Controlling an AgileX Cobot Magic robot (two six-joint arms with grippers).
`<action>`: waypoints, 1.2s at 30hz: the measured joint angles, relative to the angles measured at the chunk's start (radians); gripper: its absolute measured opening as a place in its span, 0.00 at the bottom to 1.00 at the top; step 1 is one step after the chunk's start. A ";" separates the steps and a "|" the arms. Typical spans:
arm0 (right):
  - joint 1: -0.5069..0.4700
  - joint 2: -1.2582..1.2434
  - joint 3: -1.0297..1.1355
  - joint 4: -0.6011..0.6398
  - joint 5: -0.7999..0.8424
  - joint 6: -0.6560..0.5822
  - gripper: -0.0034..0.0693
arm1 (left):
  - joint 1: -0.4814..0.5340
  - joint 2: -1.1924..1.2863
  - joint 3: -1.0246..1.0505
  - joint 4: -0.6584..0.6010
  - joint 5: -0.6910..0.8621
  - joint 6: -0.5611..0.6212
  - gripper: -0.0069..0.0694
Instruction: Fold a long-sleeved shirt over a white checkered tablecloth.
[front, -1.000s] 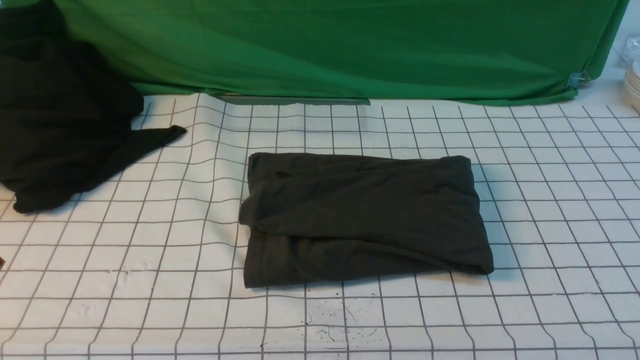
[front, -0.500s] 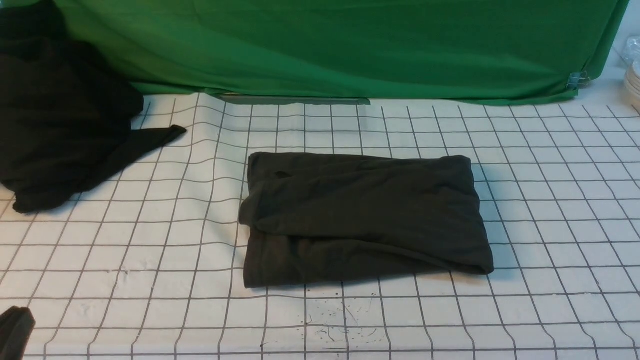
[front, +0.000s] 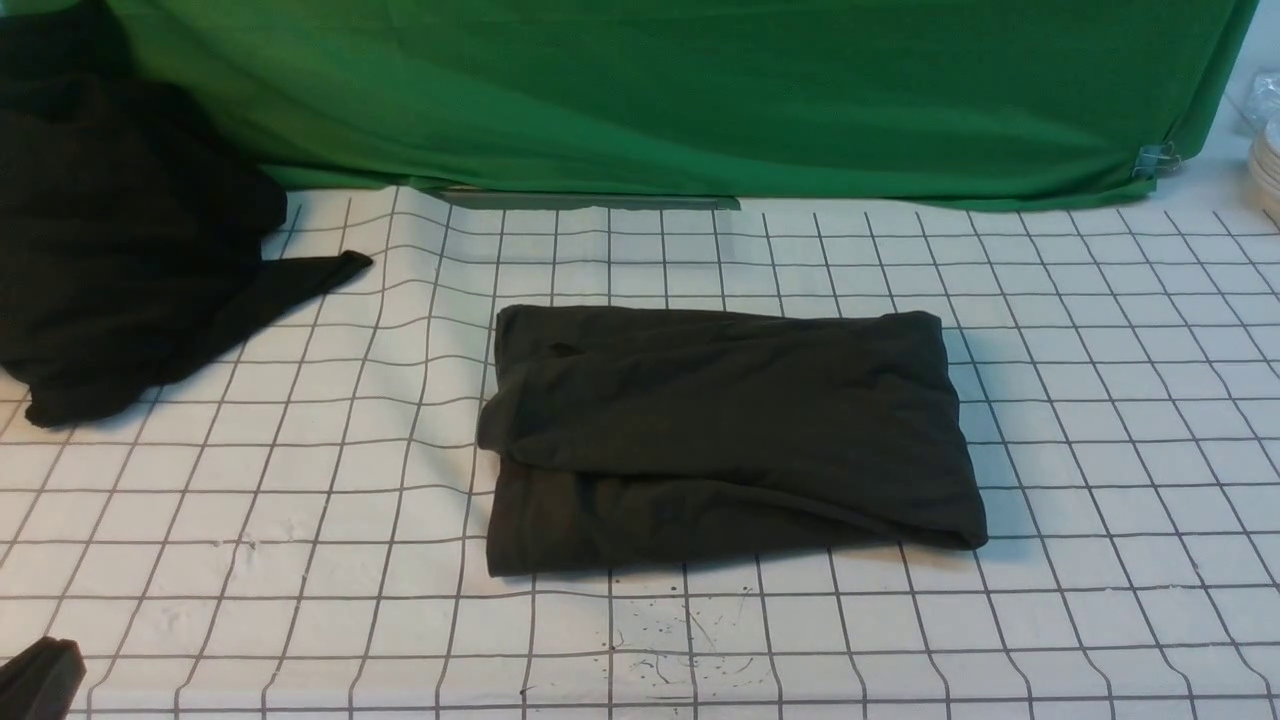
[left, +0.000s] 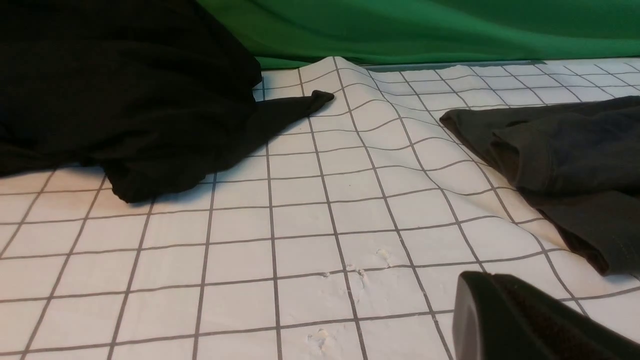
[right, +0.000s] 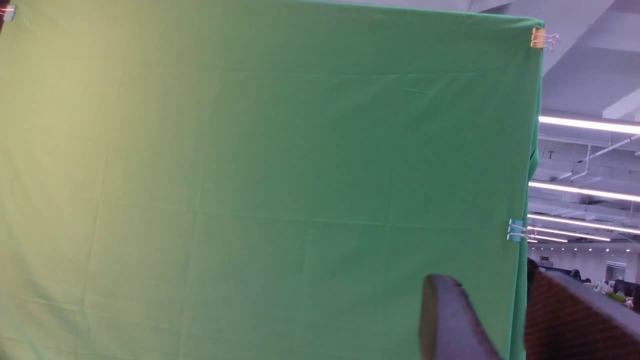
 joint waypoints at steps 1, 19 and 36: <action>0.000 0.000 0.000 0.000 0.000 0.000 0.37 | 0.000 0.000 0.000 0.000 0.000 0.000 0.09; -0.001 0.000 0.000 0.000 0.016 0.000 0.38 | 0.000 0.000 0.000 0.000 0.000 0.001 0.09; -0.283 0.003 0.393 -0.012 0.349 -0.116 0.38 | 0.000 -0.001 0.000 0.001 0.004 0.001 0.09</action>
